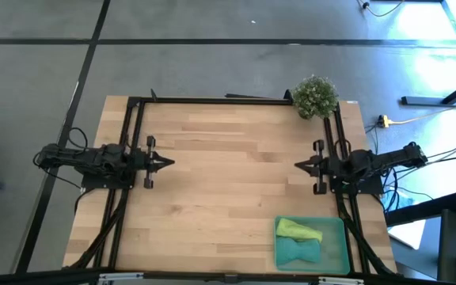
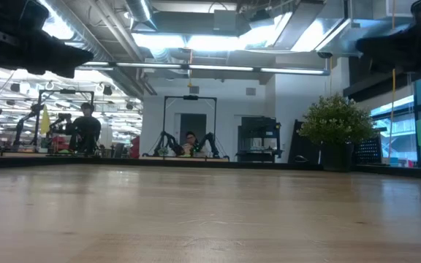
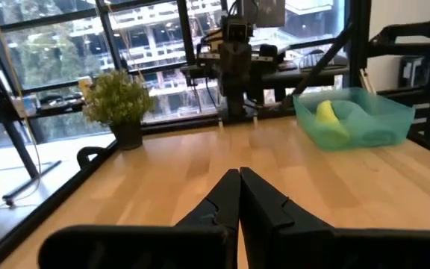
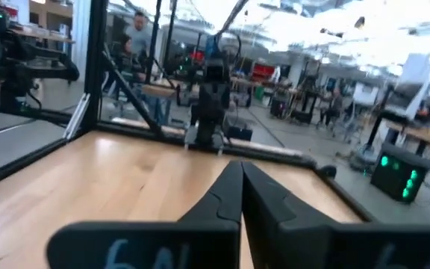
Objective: Roll microfiber towels into tight, uniform cylinder then place into a basket
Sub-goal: Return to Home Position
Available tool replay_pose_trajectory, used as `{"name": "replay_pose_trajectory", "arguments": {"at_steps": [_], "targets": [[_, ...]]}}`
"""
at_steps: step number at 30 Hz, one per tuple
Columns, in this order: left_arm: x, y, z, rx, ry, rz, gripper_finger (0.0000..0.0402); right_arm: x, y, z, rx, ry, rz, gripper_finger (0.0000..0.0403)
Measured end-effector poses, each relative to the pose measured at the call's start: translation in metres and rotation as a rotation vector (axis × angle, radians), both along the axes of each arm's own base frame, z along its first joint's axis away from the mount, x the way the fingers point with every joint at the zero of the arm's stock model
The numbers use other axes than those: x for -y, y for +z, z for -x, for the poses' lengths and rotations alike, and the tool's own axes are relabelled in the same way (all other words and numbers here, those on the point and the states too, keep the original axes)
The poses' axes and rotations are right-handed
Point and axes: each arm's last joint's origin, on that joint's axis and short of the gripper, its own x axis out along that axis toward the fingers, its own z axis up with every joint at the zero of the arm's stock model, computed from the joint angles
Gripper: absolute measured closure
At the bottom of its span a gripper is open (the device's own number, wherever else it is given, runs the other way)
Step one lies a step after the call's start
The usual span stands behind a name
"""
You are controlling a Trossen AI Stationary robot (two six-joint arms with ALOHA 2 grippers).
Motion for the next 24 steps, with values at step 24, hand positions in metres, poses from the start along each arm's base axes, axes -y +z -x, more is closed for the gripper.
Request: {"name": "replay_pose_trajectory", "arguments": {"at_steps": [24], "targets": [[0.0, -0.0009, -0.0005, 0.003, 0.003, 0.001, 0.0377, -0.002, -0.0091, -0.0012, -0.094, 0.064, -0.04, 0.0389]]}}
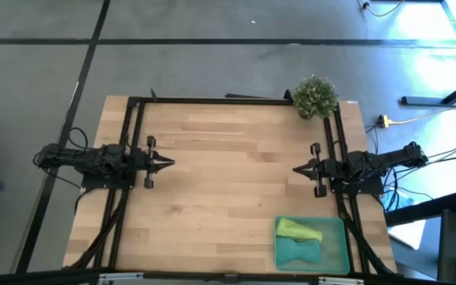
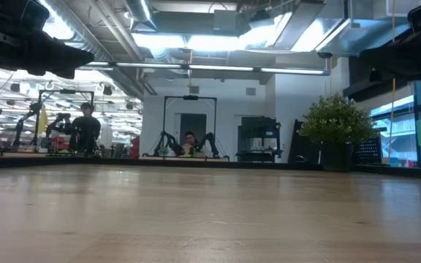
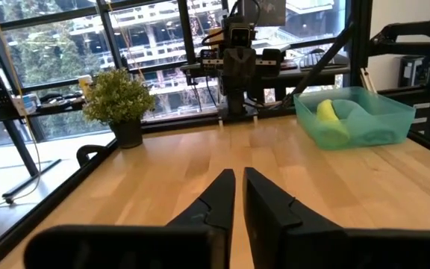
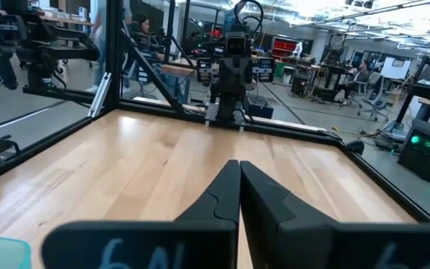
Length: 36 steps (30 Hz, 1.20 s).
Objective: Roll microfiber towels into tight, uniform cylinder then place into a basket
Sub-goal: Return to Home Position
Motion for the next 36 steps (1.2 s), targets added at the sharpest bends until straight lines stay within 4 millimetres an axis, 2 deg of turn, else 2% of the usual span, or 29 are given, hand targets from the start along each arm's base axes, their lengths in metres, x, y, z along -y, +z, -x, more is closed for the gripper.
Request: {"name": "replay_pose_trajectory", "arguments": {"at_steps": [23, 36], "targets": [[0.0, 0.0, 0.0, 0.0, 0.0, 0.0, 0.04, 0.0, 0.0, 0.0, 0.0, 0.0, 0.002, 0.0389], [0.0, 0.0, 0.0, 0.0, 0.0, -0.001, 0.0375, 0.0, 0.0, 0.0, 0.0, 0.0, 0.003, 0.0389]]}}
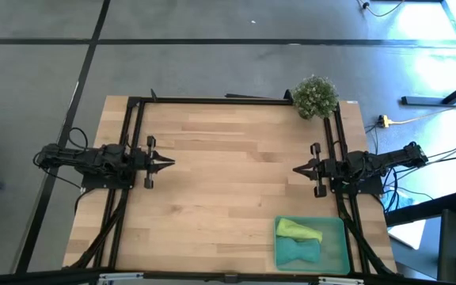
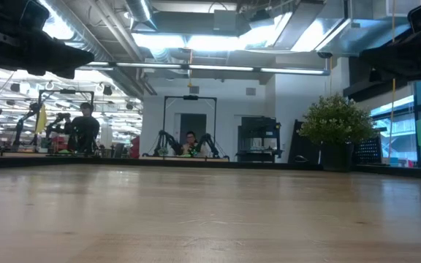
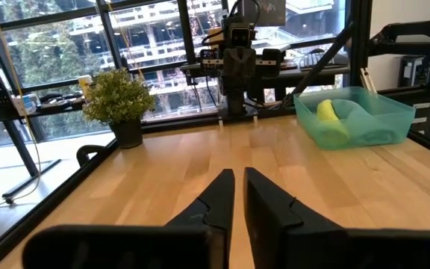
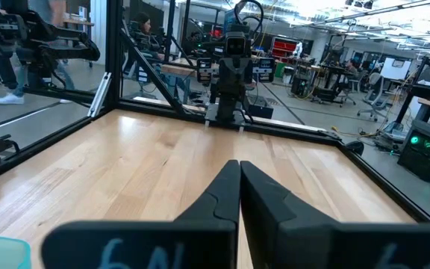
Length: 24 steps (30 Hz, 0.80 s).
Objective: Roll microfiber towels into tight, uniform cylinder then place into a basket
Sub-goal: Return to Home Position
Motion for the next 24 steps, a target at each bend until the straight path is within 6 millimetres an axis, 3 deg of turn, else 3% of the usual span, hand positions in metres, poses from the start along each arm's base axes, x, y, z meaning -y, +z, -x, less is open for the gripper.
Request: {"name": "replay_pose_trajectory", "arguments": {"at_steps": [24], "targets": [[0.0, 0.0001, 0.0, 0.0, 0.0, 0.0, 0.0398, 0.0, 0.0, 0.0, 0.0, 0.0, 0.0, 0.0389]]}}
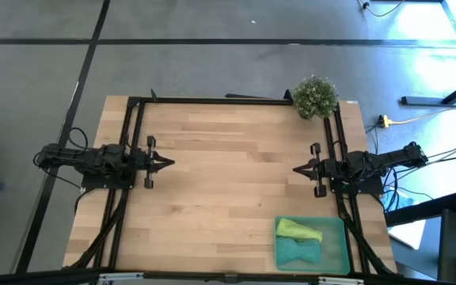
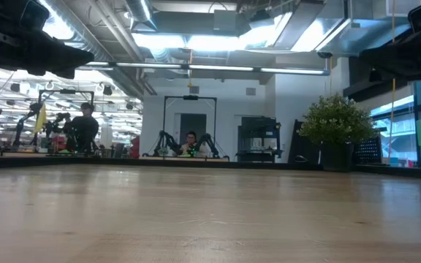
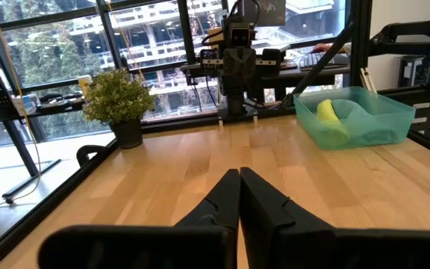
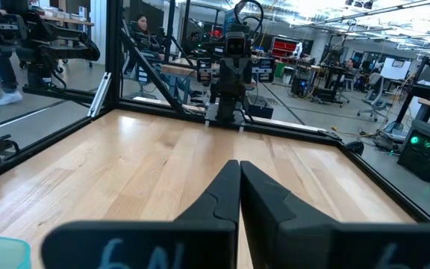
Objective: Roll microfiber towels into tight, uniform cylinder then place into a basket
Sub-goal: Return to Home Position
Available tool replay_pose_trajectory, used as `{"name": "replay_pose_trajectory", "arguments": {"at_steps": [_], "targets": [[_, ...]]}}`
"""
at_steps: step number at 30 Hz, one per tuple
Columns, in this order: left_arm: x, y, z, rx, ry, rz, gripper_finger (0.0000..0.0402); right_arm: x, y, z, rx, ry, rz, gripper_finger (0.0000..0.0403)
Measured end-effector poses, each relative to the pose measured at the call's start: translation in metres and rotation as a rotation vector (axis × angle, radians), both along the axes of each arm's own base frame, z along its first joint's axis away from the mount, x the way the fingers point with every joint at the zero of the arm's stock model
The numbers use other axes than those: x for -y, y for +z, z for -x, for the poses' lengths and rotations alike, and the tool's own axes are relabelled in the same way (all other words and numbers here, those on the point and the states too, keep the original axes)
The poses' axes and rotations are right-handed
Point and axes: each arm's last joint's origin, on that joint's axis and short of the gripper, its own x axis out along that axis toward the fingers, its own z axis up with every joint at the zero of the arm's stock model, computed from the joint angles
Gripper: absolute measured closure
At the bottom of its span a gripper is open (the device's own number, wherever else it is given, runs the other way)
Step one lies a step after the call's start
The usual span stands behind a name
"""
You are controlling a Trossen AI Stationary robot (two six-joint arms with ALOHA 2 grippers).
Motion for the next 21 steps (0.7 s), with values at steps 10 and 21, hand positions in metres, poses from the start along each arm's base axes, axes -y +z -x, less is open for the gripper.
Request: {"name": "replay_pose_trajectory", "arguments": {"at_steps": [10, 21], "targets": [[0.0, 0.0, 0.0, 0.0, 0.0, 0.0, 0.0389, 0.0, 0.0, 0.0, 0.0, 0.0, 0.0, 0.0389], [0.0, 0.0, 0.0, 0.0, 0.0, 0.0, 0.0371, 0.0, 0.0, 0.0, 0.0, 0.0, 0.0, 0.0389]]}}
